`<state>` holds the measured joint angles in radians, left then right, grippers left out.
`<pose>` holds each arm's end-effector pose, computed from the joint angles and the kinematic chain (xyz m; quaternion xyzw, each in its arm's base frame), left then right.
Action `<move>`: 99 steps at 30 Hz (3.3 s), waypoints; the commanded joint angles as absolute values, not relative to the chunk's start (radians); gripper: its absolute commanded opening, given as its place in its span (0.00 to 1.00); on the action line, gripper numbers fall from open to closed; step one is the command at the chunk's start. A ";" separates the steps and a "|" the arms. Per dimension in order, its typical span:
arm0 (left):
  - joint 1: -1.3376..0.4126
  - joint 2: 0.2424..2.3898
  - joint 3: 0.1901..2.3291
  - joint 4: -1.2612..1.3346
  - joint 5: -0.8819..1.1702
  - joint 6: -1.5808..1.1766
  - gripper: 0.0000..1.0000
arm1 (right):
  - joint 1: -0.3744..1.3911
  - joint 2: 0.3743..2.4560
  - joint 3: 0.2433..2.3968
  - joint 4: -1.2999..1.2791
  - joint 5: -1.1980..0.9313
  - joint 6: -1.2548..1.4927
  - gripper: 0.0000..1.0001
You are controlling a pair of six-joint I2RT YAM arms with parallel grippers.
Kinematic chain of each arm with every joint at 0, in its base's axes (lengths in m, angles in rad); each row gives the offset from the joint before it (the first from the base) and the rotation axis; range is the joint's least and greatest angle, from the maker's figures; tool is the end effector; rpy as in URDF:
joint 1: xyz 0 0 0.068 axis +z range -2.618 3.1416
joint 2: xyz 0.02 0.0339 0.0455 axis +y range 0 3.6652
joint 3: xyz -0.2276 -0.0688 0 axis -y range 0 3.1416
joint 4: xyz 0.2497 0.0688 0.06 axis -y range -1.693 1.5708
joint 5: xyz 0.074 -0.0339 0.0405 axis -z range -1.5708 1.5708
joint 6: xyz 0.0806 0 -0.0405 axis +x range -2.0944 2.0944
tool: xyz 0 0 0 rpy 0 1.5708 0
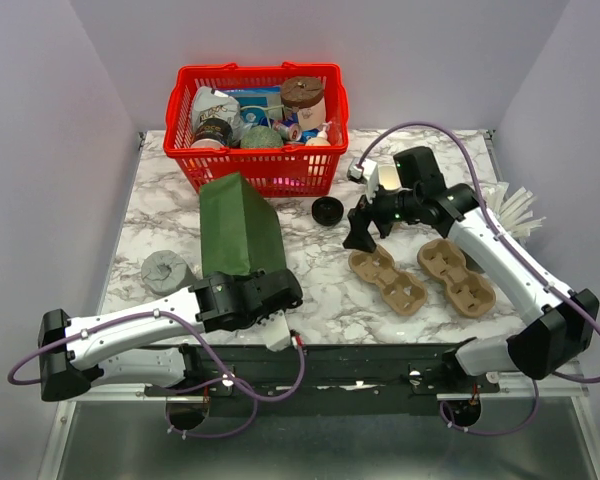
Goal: Pack the takeout coffee
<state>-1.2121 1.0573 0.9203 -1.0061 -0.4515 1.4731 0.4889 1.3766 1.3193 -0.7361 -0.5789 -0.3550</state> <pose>0.1117 -0.1979 0.2038 0.9170 0.2617 0.2438 0.1766 0.2689 0.1930 0.2816 -0.4619 0.7648 0.2878 0.3447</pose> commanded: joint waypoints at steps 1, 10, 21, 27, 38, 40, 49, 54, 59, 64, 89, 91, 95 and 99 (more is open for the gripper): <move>-1.213 1.055 1.018 -1.005 -0.506 1.275 0.00 | 0.483 1.411 1.405 -0.784 -0.571 -0.374 0.96; -1.036 1.065 1.258 -0.998 -0.367 0.962 0.00 | 0.476 1.483 1.531 -0.939 -0.555 -0.459 0.96; -0.818 1.112 1.404 -0.971 -0.029 0.742 0.00 | 0.454 1.561 1.539 -0.960 -0.627 -0.480 0.96; -0.712 1.075 1.350 -0.848 0.107 0.637 0.00 | 0.453 1.571 1.606 -0.966 -0.609 -0.449 0.96; -0.516 0.890 1.054 -0.585 0.310 0.416 0.00 | 0.451 1.542 1.606 -1.153 -0.585 -0.616 0.96; -0.483 0.882 1.037 -0.557 0.348 0.384 0.00 | 0.449 1.520 1.562 -1.172 -0.562 -0.684 0.96; -0.445 0.902 1.089 -0.548 0.396 0.414 0.00 | 0.443 1.486 1.424 -1.115 -0.390 -0.749 0.88; -0.443 0.927 1.049 -0.522 0.388 0.411 0.00 | 0.439 1.566 1.375 -1.054 -0.301 -0.595 0.81; -0.439 0.942 1.028 -0.505 0.359 0.411 0.00 | 0.439 1.604 1.292 -1.012 -0.221 -0.485 0.77; -0.430 0.957 1.032 -0.495 0.353 0.393 0.00 | 0.439 1.602 1.224 -0.983 -0.193 -0.436 0.75; -0.396 0.956 1.034 -0.548 0.327 0.399 0.00 | 0.439 1.667 1.164 -0.911 -0.182 -0.370 0.57; -0.393 0.956 1.032 -0.549 0.327 0.397 0.00 | 0.439 1.667 1.161 -0.910 -0.184 -0.368 0.54; -0.387 0.950 1.032 -0.558 0.324 0.403 0.00 | 0.439 1.641 1.180 -0.928 -0.152 -0.359 0.59; -0.384 0.950 1.028 -0.561 0.319 0.408 0.00 | 0.440 1.592 1.201 -0.942 -0.164 -0.351 0.63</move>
